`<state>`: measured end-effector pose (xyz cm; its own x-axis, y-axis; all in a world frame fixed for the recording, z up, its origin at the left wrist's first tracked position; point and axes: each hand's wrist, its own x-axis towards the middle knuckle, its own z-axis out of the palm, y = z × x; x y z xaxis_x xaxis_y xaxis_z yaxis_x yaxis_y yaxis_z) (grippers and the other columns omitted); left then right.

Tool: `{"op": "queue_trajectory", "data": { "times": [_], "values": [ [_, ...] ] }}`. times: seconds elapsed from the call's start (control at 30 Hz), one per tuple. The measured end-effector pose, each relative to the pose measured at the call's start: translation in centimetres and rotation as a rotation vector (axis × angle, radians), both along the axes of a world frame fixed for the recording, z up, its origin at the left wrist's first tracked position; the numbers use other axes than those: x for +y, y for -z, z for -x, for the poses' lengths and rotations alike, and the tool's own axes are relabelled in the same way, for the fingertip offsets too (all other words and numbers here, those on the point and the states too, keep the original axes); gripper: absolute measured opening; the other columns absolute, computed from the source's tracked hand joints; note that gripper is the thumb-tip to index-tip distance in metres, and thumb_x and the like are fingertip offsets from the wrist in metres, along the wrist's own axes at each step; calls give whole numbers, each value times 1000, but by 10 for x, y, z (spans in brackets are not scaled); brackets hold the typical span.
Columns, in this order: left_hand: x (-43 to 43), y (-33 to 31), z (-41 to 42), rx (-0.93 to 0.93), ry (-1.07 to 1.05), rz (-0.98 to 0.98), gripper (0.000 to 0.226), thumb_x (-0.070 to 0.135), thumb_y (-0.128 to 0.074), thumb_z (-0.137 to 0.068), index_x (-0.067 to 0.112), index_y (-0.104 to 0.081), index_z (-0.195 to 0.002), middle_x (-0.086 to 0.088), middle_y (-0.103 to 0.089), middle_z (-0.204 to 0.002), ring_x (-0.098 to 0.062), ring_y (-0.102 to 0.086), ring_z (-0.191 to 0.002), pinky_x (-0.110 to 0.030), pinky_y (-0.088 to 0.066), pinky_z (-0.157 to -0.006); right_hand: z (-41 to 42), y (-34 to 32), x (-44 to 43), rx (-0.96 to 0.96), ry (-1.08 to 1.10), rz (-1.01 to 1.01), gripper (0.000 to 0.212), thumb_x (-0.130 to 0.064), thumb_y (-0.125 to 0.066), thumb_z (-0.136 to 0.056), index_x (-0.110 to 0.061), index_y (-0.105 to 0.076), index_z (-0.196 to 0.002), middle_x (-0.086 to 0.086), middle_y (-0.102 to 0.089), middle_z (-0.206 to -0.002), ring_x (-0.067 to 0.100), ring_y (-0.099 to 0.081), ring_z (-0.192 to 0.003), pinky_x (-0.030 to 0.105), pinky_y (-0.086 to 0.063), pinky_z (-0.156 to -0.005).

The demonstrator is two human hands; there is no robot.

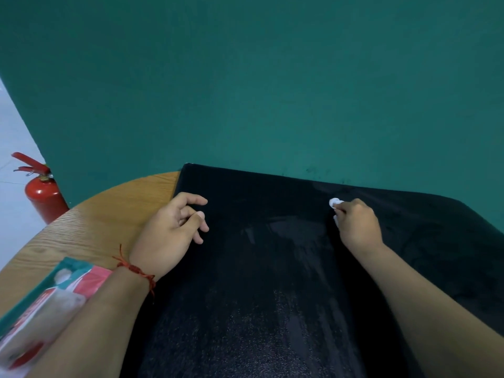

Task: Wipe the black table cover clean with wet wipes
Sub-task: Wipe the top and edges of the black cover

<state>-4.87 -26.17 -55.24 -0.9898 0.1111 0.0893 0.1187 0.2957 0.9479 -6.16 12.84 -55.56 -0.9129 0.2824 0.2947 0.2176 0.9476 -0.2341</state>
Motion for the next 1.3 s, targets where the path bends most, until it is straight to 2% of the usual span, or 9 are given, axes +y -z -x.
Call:
{"op": "queue_trajectory", "data": {
  "times": [0.13, 0.37, 0.5, 0.67, 0.8, 0.93, 1.07, 1.2, 1.3],
  "values": [
    [2, 1, 0, -6, -2, -8, 21, 20, -54, -107, 34, -61, -121, 3, -76, -89, -15, -72, -72, -29, -47, -70, 10, 3, -44, -37, -56, 14, 24, 10, -66, -90, -1, -78, -108, 11, -59, -97, 33, -64, -81, 29, -40, -68],
    [1, 0, 0, -14, -20, -15, 25, 17, -53, -106, 36, -61, -120, 2, -76, -90, -19, -72, -75, -34, -52, -66, 36, 4, -171, -35, -580, 137, 30, -2, -60, -100, -18, -81, -116, 4, -66, -103, 27, -64, -95, 35, -53, -83],
    [0, 1, 1, -14, -17, -19, 25, 17, -52, -105, 36, -60, -121, 2, -76, -90, -20, -72, -75, -36, -52, -65, 56, -3, -165, -59, -496, 194, 26, -7, -57, -105, -13, -81, -114, 4, -60, -104, 19, -61, -89, 11, -40, -73],
    [-1, 1, 1, -14, -11, -22, 25, 17, -52, -106, 36, -59, -121, 3, -75, -91, -20, -72, -76, -35, -53, -64, 41, -4, -112, -13, -321, 117, 22, -3, -61, -99, -9, -82, -102, 4, -61, -99, 23, -62, -89, 34, -49, -76],
    [0, 2, 1, -7, -11, -28, 23, 18, -53, -107, 34, -60, -121, 2, -75, -90, -18, -72, -74, -32, -52, -63, 6, -6, -45, 35, -130, 30, 14, -3, -75, -92, -9, -82, -102, 5, -62, -94, 25, -60, -80, 30, -42, -70],
    [2, 2, 0, -4, -4, -24, 21, 19, -53, -108, 33, -60, -122, 1, -75, -89, -16, -71, -73, -26, -47, -68, -17, 0, -3, 63, 48, 0, 15, 1, -64, -98, -2, -75, -88, 6, -55, -81, 31, -63, -67, 28, -39, -54],
    [3, 2, 0, 1, -7, -12, 23, 17, -52, -107, 33, -60, -122, 1, -75, -90, -16, -71, -73, -29, -46, -69, -13, 10, -31, 33, 48, 23, 48, 19, -55, -87, -5, -78, -121, 5, -55, -94, 31, -59, -83, 25, -41, -65],
    [2, 2, 0, 8, -10, -3, 25, 15, -51, -107, 32, -60, -123, 1, -76, -90, -18, -71, -74, -29, -48, -68, -20, 6, -117, 69, -338, 139, 56, 15, -56, -86, -12, -74, -132, 7, -66, -111, 30, -67, -108, 22, -48, -101],
    [1, 2, -1, 6, -22, -17, 26, 15, -52, -106, 34, -60, -122, 1, -76, -90, -19, -71, -75, -31, -50, -65, -40, 8, -182, 2, -623, 96, 49, 6, -56, -92, -18, -74, -131, -1, -54, -105, 24, -54, -95, 34, -53, -86]
  ]
}}
